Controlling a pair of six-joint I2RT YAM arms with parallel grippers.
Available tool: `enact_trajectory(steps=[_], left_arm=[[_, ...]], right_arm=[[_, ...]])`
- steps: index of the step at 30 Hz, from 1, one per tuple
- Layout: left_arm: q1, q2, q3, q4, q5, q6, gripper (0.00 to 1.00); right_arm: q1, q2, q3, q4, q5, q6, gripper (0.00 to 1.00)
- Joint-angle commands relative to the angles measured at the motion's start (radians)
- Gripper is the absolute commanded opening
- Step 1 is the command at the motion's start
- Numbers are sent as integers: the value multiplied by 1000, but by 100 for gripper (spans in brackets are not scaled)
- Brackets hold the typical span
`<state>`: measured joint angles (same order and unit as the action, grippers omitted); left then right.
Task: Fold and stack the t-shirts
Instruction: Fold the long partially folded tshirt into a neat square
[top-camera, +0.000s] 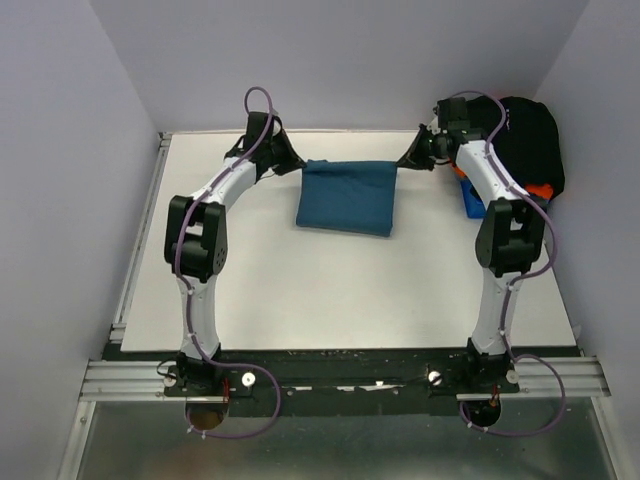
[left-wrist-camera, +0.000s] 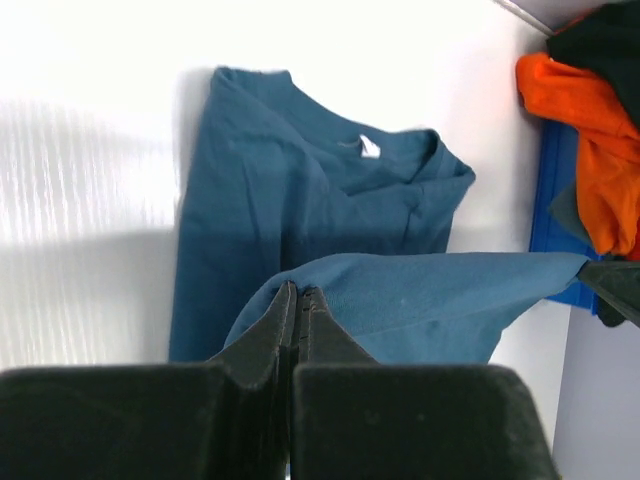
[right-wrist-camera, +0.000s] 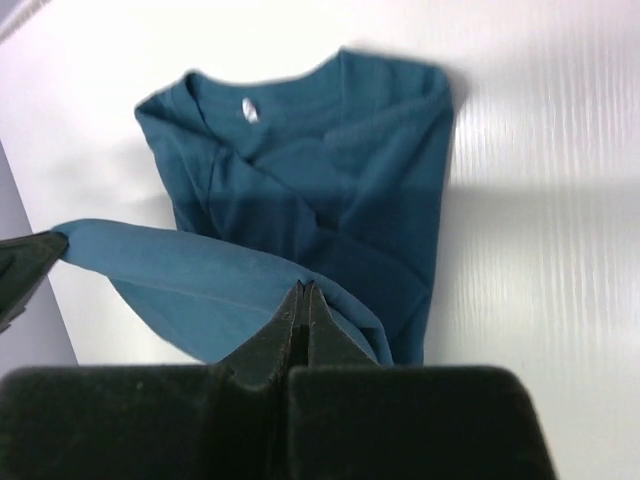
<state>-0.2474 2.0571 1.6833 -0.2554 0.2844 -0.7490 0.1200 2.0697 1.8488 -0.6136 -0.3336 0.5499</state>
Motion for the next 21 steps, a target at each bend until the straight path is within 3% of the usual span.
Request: enact_trajectory(steps=[1,7,8,10,11,12,14,21], left_arm=[[25,153,174,44,55,-24,0],[33,365,421,88,108,-55,2],[34,391,444,103,113,-61,8],[33,437,493,131,136,-64,57],[34,457,521,125,150,-62,81],[34,471,535,122,156,-58,99],[36,460,520,122,144,-37,99],[43,365,376,125,121,42,95]], right_arm=[[-40,156,182,-54,-48,24,1],[-74,346,366,-31,-108,67,1],[-77,374,391,-25,-120,76,1],[-88,415,421,-17,-134,93,6],[-94,428,421,-9,-145,100,21],[-94,428,415,3,-150,99,41],[-94,406,371,35,-151,90,61],[-94,284,212,103,-142,47,57]])
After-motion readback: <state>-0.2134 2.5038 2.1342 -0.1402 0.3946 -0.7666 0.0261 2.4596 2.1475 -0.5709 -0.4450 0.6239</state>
